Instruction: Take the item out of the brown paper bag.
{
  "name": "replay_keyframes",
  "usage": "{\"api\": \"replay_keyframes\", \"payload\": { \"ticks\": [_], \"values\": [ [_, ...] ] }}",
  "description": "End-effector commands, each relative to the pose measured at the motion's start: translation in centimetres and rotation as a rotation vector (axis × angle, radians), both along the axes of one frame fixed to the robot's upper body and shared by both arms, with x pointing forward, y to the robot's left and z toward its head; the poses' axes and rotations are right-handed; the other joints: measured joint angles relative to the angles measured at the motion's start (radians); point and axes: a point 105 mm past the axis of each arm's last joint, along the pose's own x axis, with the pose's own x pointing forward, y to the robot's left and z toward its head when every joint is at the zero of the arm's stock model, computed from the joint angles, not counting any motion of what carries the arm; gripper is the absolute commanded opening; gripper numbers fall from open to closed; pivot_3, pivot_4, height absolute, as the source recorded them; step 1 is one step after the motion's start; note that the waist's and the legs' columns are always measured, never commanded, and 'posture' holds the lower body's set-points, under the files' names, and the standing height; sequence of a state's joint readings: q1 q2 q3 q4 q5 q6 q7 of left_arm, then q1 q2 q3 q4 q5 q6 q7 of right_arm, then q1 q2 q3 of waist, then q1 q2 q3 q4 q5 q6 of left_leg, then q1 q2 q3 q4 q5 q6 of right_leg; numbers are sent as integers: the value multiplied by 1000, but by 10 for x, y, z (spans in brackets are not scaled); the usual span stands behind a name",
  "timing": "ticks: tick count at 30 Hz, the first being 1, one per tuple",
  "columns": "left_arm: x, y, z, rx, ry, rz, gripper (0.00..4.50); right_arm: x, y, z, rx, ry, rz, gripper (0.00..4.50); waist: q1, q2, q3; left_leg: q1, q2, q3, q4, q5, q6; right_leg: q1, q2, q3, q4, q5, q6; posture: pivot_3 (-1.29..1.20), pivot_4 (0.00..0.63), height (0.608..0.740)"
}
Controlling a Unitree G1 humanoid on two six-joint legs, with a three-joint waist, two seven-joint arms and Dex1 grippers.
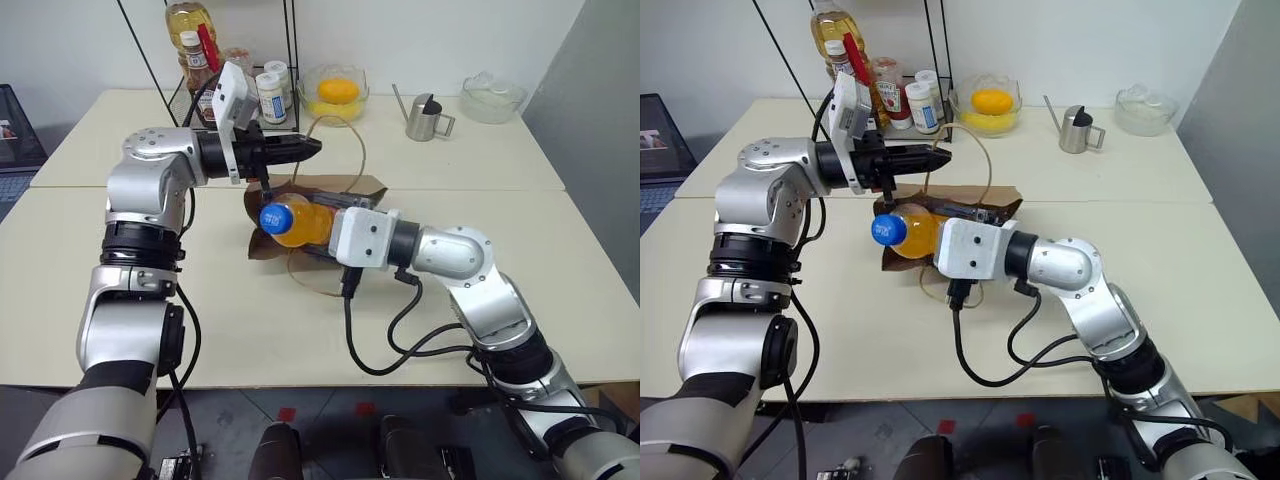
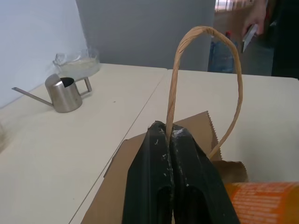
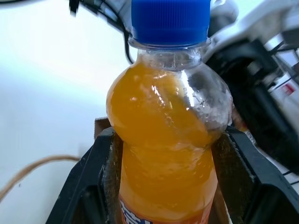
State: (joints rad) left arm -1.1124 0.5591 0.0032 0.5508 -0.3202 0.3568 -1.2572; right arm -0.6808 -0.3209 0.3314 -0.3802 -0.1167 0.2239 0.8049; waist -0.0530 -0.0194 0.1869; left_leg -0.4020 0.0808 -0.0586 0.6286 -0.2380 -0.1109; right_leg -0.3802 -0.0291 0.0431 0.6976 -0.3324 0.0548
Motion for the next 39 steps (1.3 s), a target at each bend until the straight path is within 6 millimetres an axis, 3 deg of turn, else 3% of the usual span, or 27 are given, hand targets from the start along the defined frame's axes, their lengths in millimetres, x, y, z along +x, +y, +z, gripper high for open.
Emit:
{"api": "replay_keyframes", "payload": {
  "ticks": [1, 13, 19, 24, 27, 30, 34, 39],
  "values": [
    [-1, -5, 15, 7, -63, -18, 0, -18, -14, 37, 125, -124, 19, 2410, 1, 0, 0, 0, 0, 0, 0, 0, 0, 0, 0, 0, 0, 0, 0, 0, 150, 740],
    [8, -12, 11, 8, -71, -28, 0, -31, -75, 57, 252, -211, -227, 2410, 15, 0, 0, 0, 0, 0, 0, 0, 0, 0, 0, 0, 0, 0, 0, 0, 150, 740],
    [10, -18, 9, 5, -73, -44, 0, -35, -117, 51, 161, -261, -406, 2410, 22, 0, 0, 0, 0, 0, 0, 0, 0, 0, 0, 0, -1, 0, 0, 0, 150, 740],
    [10, -22, 12, -8, -83, -56, 0, -19, -158, 12, -28, -184, -557, 2409, 23, 0, 0, 0, -1, 1, 0, 0, 0, 1, 0, 1, -1, 0, 0, 0, 150, 740],
    [9, -24, 14, -14, -89, -65, 0, 1, -194, -35, -278, -111, -675, 2409, 23, -1, 0, 0, -1, 1, 0, -2, 3, 1, 0, 1, -1, 0, 0, 0, 150, 740],
    [7, -26, 13, -15, -94, -73, 0, 17, -215, -69, -498, -99, -717, 2409, 22, -1, 0, 0, -1, 2, 1, -2, 4, 1, 0, 2, -1, 0, 0, 0, 150, 740],
    [5, -28, 12, -14, -102, -81, 0, 39, -228, -97, -657, -97, -751, 2409, 9, 0, 1, 1, -1, 2, 1, -2, 3, 1, 0, 3, -1, 0, 0, 0, 150, 740],
    [3, -27, 12, -15, -108, -82, 0, 51, -221, -112, -699, -54, -739, 2409, 7, 0, 1, 1, -1, 3, 1, 0, 0, 2, 0, 3, -1, 0, 0, 0, 150, 740]
  ]
}}
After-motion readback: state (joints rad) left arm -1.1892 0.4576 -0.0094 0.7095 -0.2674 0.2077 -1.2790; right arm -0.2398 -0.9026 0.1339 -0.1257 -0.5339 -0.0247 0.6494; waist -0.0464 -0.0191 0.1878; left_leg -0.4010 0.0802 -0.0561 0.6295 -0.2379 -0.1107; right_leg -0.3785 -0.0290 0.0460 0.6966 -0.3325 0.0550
